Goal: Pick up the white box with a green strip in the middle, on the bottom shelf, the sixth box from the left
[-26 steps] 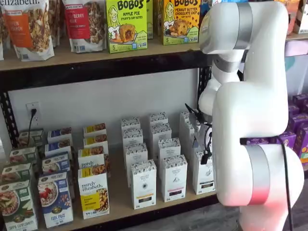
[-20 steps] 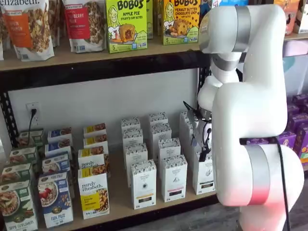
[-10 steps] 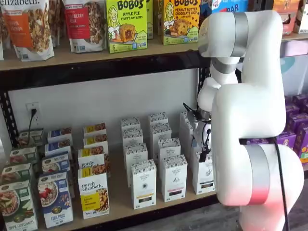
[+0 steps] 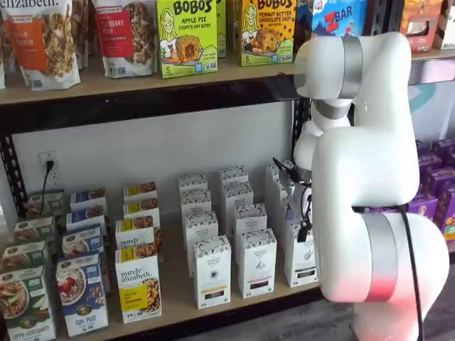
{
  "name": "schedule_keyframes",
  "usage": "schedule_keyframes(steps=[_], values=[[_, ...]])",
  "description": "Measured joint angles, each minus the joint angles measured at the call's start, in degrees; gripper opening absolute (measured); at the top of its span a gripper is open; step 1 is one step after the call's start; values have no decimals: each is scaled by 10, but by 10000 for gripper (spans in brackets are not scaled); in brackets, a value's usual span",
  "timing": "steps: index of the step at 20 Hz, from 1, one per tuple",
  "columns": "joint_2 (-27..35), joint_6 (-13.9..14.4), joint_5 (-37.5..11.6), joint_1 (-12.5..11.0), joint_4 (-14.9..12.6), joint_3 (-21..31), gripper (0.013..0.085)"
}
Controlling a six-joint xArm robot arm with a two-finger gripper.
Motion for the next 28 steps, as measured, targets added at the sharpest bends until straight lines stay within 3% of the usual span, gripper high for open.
schedule_keyframes(steps=[10, 20, 26, 28], values=[[71, 25, 18, -4, -32, -86, 850], [104, 57, -8, -2, -69, -107, 850], [120, 77, 7, -4, -93, -130, 850], [123, 83, 13, -3, -100, -135, 810]])
